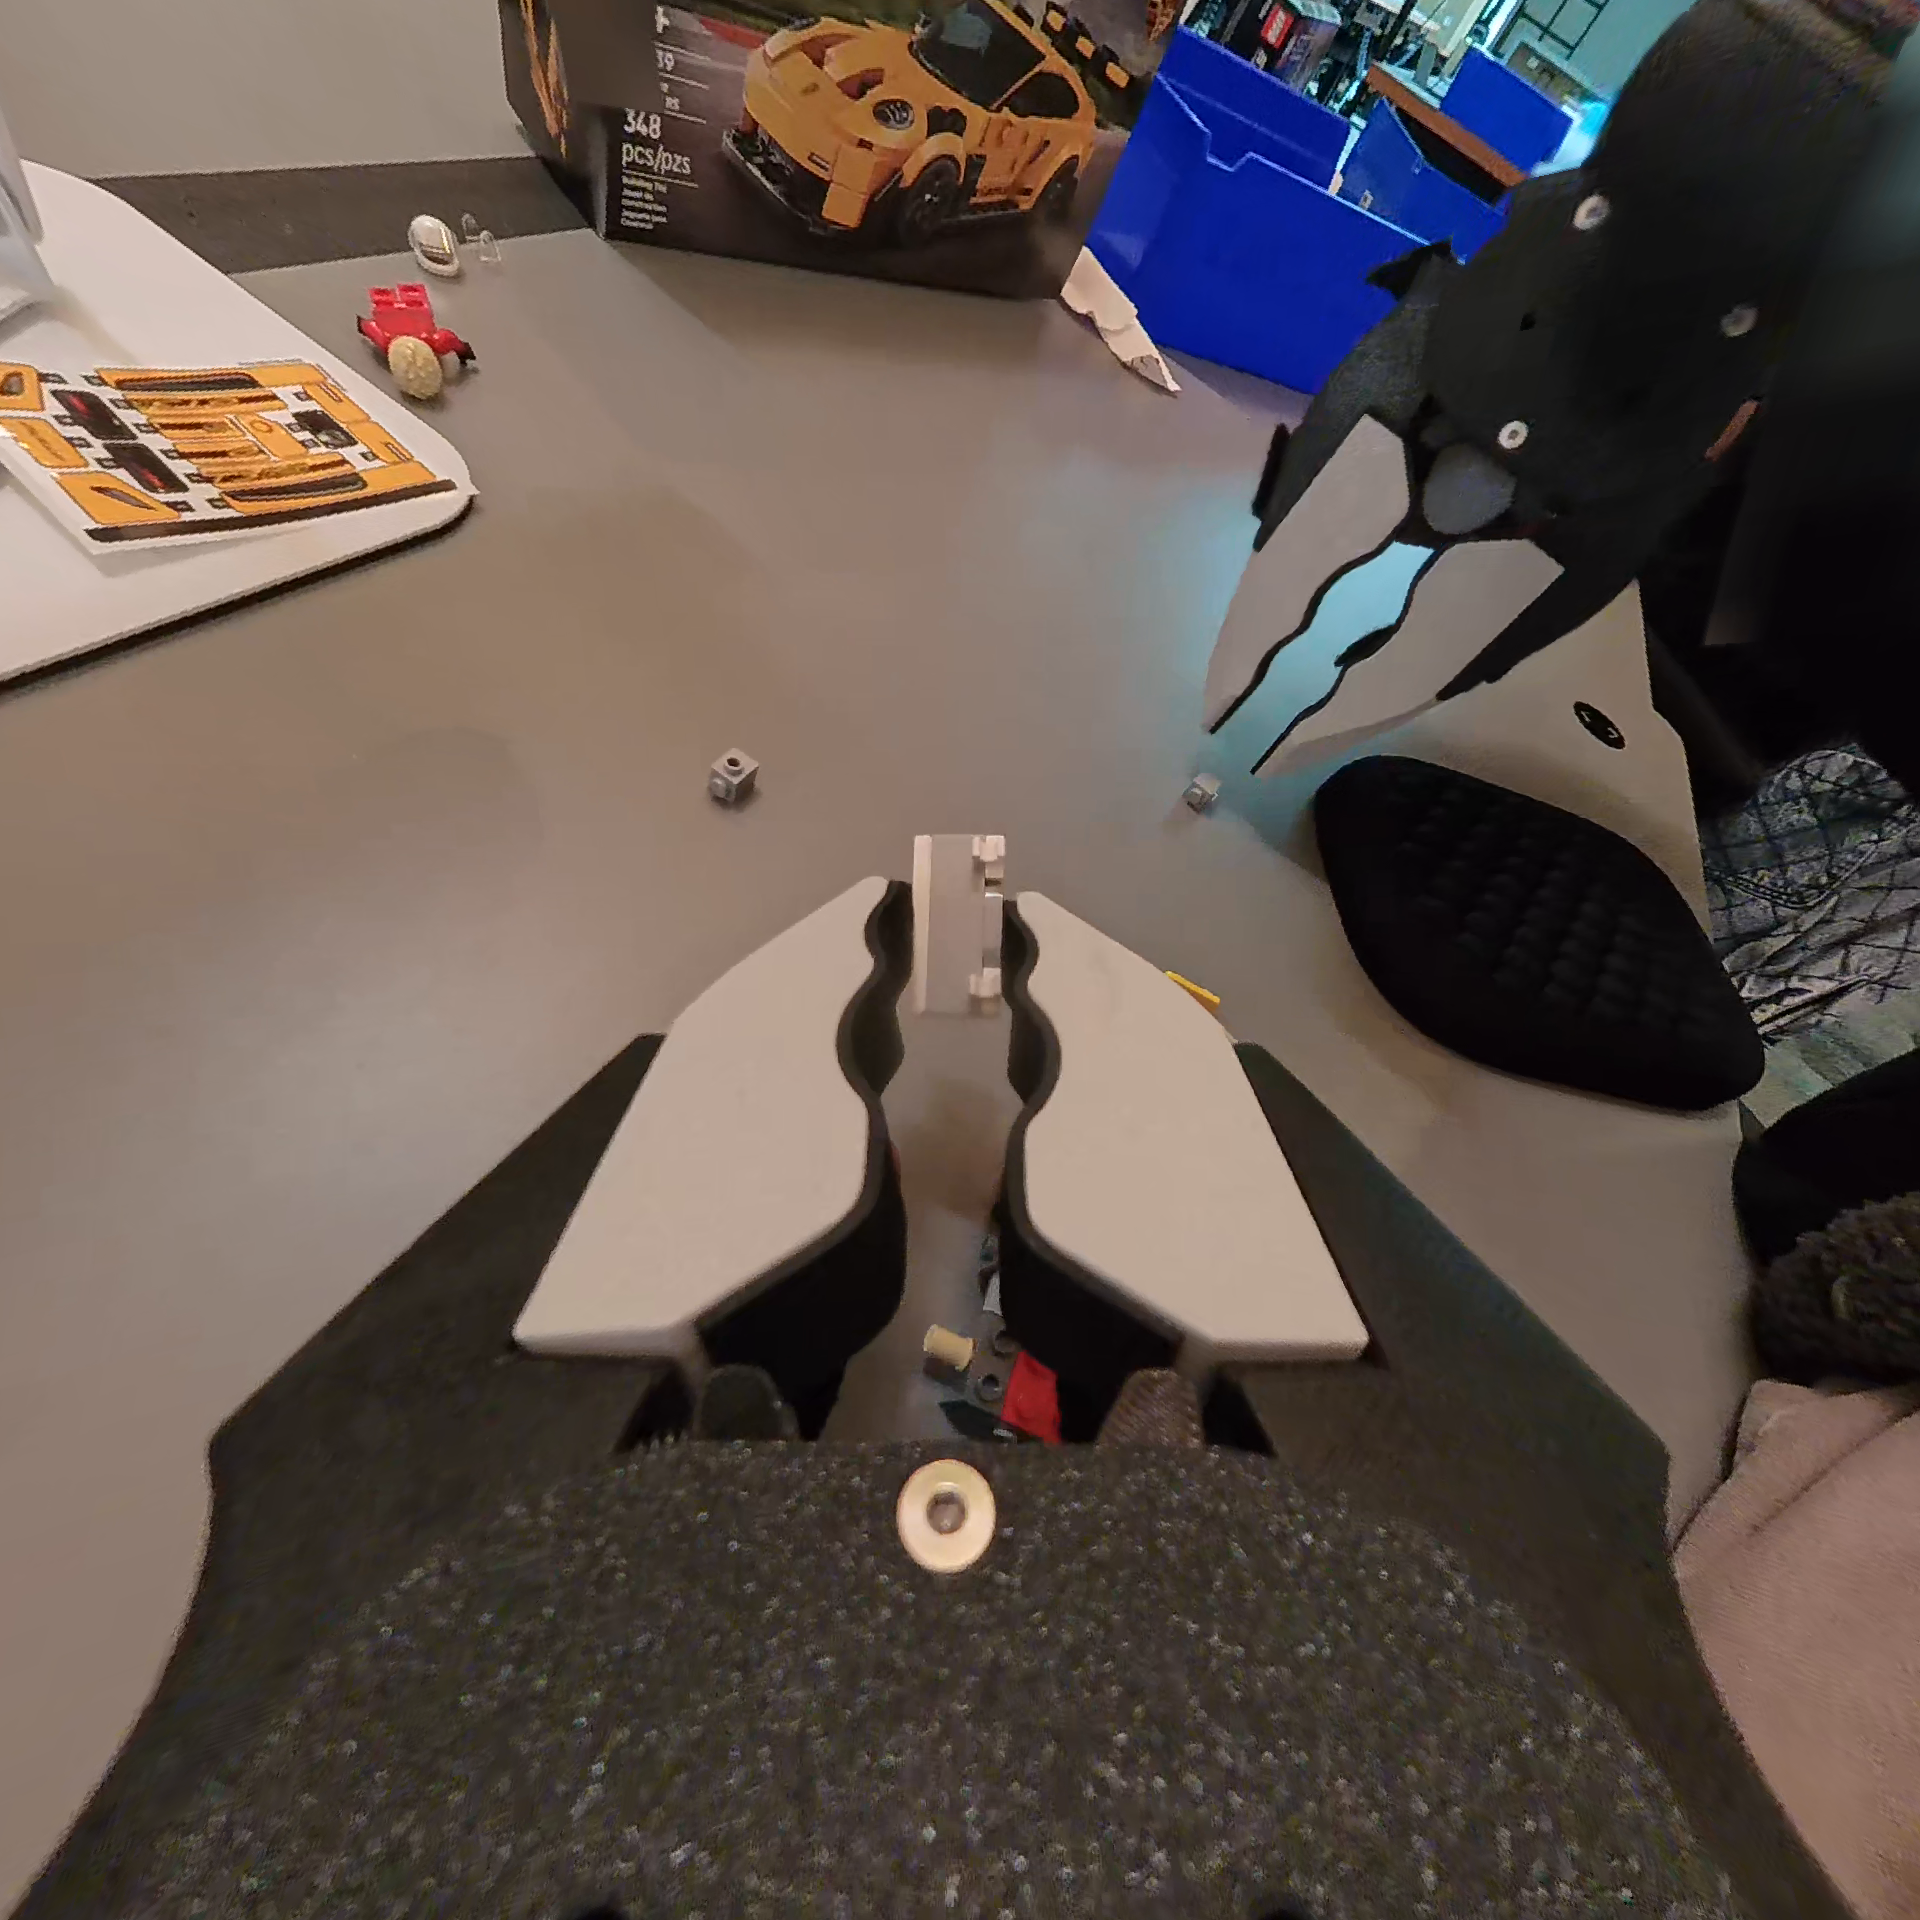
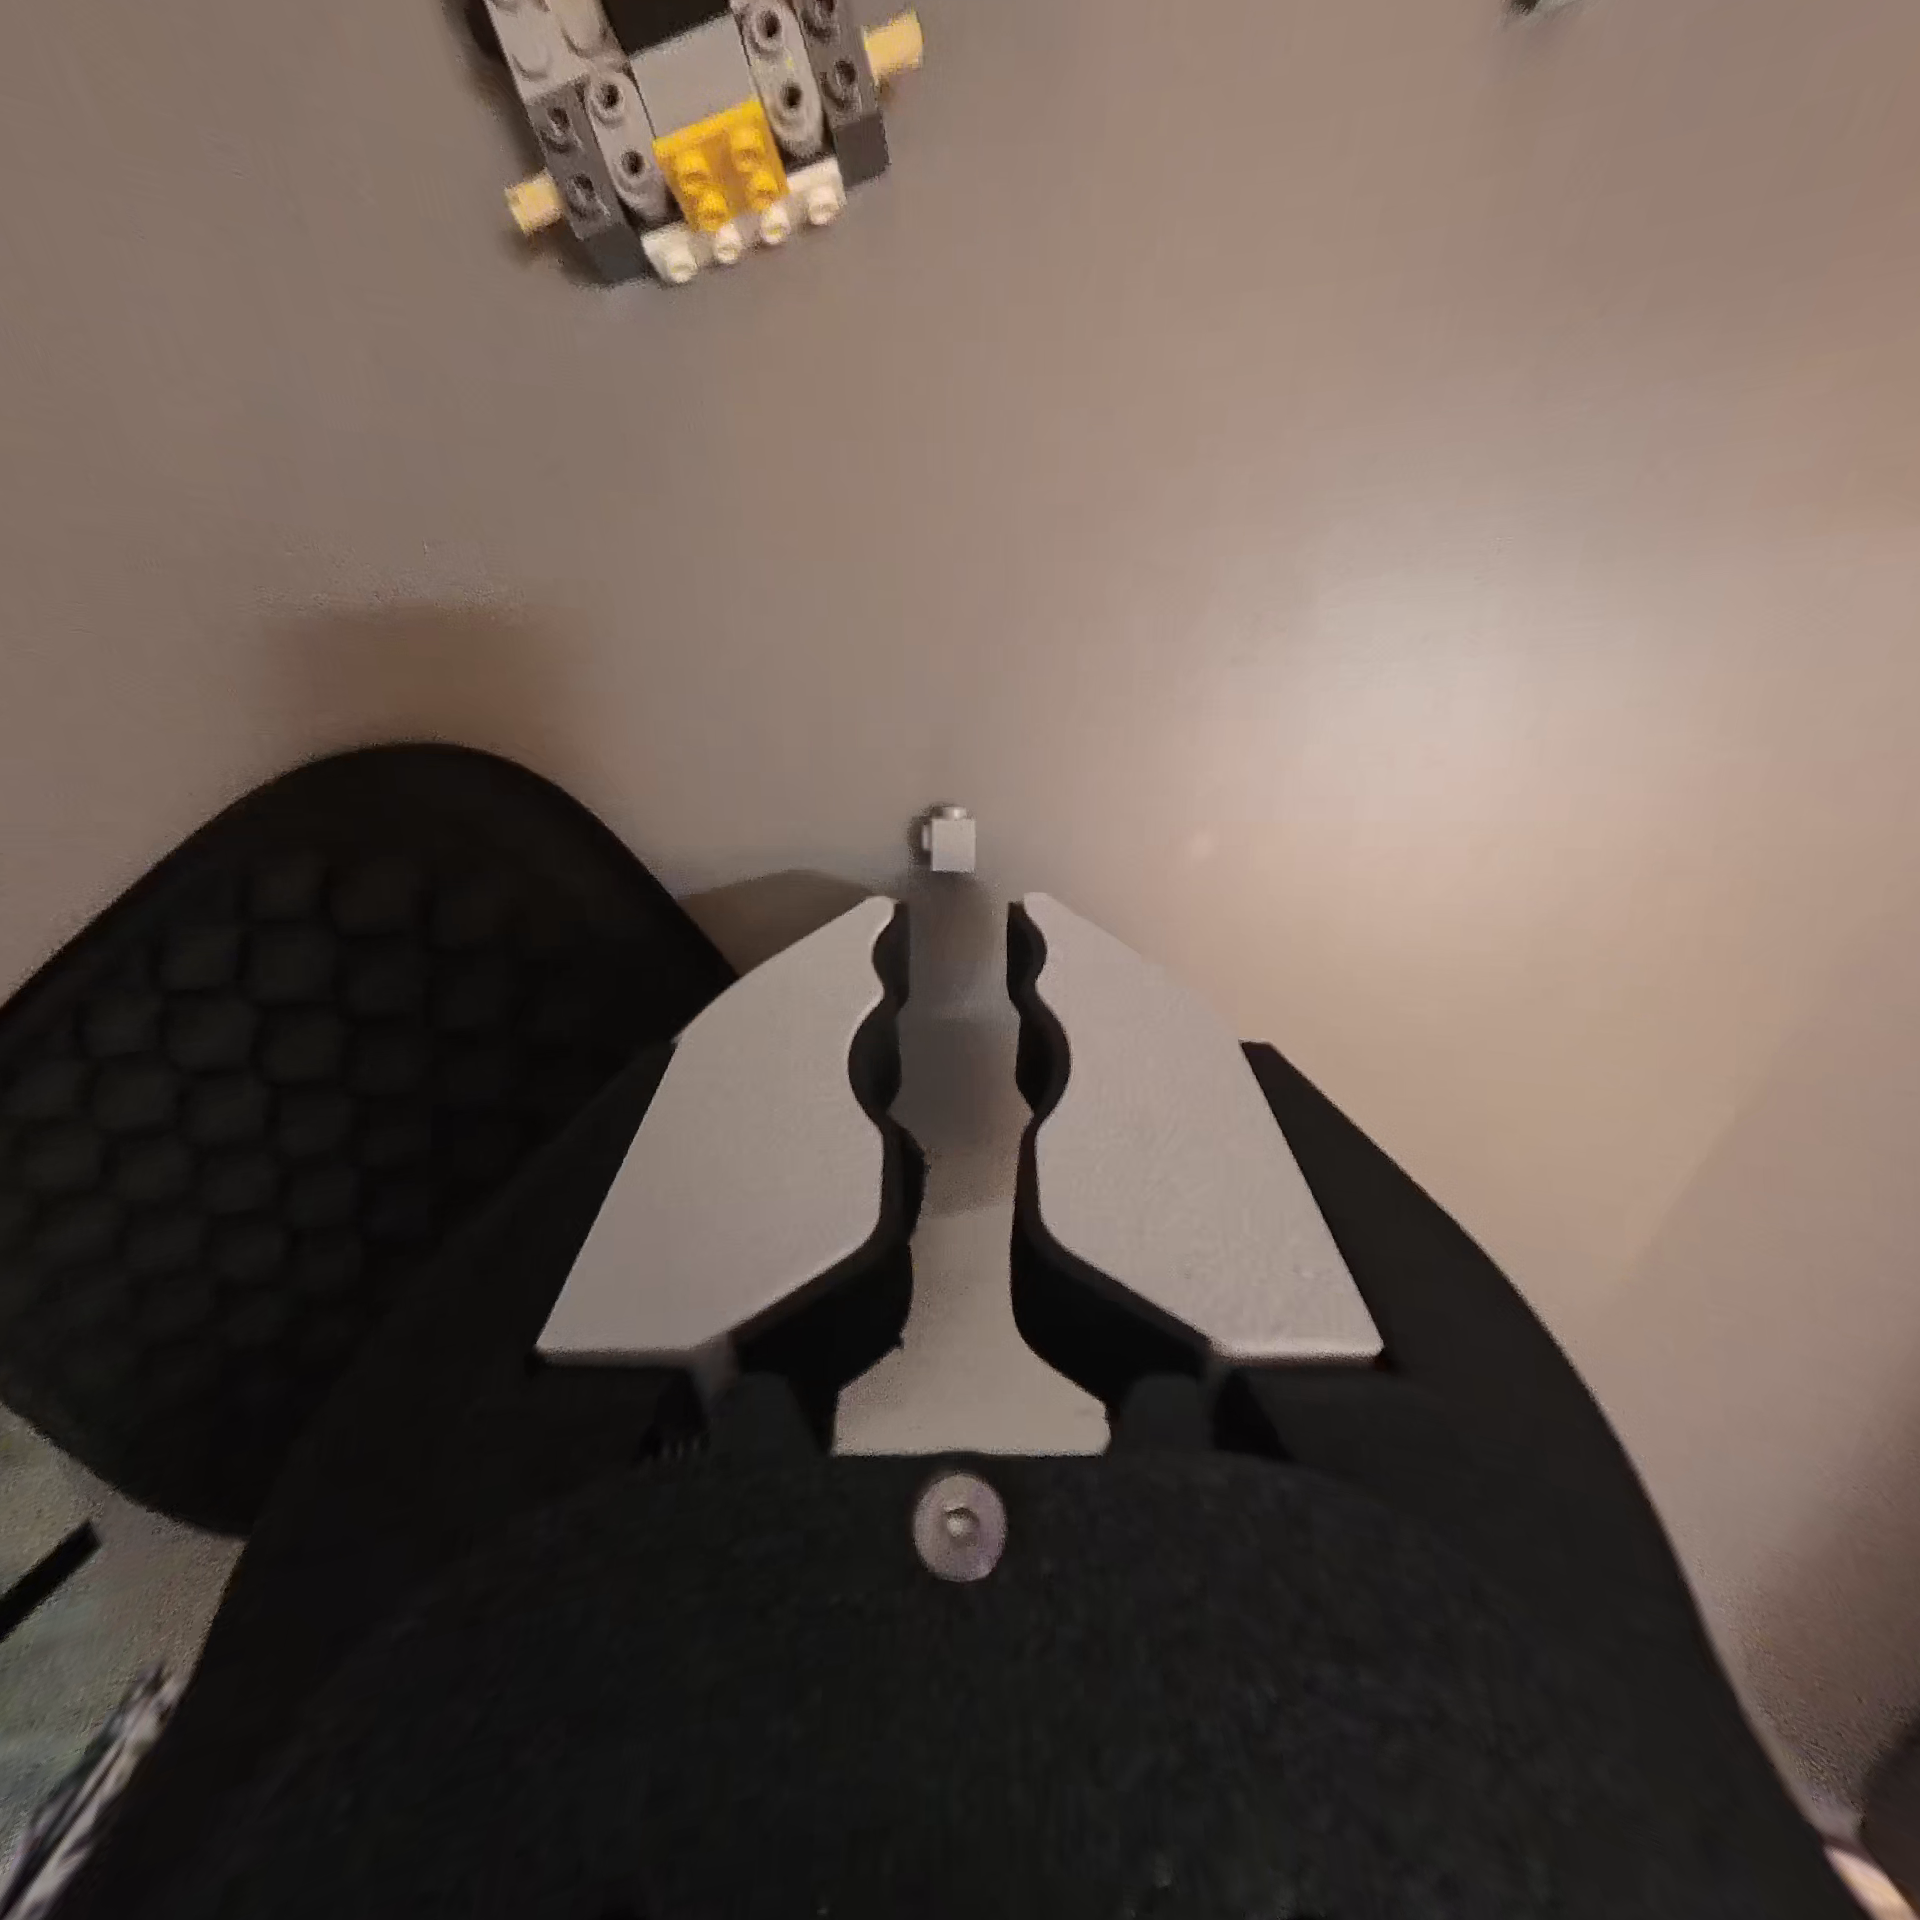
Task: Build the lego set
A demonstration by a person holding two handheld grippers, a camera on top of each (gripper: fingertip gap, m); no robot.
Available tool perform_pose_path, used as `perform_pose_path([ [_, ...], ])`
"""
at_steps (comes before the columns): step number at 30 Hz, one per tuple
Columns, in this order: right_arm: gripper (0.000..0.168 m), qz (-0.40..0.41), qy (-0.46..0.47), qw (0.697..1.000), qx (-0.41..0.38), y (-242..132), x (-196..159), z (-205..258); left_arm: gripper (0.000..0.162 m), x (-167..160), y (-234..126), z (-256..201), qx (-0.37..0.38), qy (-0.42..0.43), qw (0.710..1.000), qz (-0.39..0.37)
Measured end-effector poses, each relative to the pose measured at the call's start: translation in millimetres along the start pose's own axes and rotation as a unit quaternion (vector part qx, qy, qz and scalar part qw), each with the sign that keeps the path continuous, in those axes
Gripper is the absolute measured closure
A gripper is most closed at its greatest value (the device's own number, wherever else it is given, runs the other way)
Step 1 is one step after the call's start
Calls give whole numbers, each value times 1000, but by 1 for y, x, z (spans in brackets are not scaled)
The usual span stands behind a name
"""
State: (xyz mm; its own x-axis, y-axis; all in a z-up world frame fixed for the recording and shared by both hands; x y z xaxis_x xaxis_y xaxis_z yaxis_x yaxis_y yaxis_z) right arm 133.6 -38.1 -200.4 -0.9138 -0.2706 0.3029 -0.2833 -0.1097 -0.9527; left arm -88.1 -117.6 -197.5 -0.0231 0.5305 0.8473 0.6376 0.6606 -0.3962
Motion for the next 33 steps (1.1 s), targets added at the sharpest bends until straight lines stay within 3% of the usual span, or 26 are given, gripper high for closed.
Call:
perform_pose_path([
  [5, 154, -30, -20, 997, -64, 6, 5, 11, 146, -2, 2, -1, -5, -1, 1000, 7],
  [15, 161, -65, 19, 994, -85, 14, -2, 5, 146, -4, 3, -2, -9, 3, 1000, 14],
  [18, 161, -67, -2, 985, -161, 14, -1, 3, 146, -4, 3, -2, -9, 1, 1000, 14],
  [22, 161, -18, -102, 955, -276, 17, 2, 10, 146, -4, 4, -1, -9, 1, 1000, 15],
  [26, 153, -19, -116, 967, -224, 16, 6, 23, 146, -4, 4, -2, -8, 2, 1000, 16],
  [30, 152, -78, -45, 991, -97, 1, 7, 19, 146, -5, 4, -2, -9, 2, 1000, 17],
  [33, 155, -67, -14, 998, -13, -1, 3, 1, 146, -6, 5, -3, -12, 1, 1000, 20],
])
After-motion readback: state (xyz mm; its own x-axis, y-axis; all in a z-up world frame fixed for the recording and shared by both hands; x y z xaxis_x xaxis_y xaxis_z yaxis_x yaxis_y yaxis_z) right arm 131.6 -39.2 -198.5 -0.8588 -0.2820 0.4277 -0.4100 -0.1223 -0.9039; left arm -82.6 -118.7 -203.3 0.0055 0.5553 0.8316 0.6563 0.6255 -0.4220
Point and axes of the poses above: each gripper's, where its closed fingertips meet, y out along the fingers, x out of its top, z = x × y across the jaws, the point moved 7 cm from there along -y, back along the fingers, and after that the axes turned 1 degree about x, right-handed, at the moved point
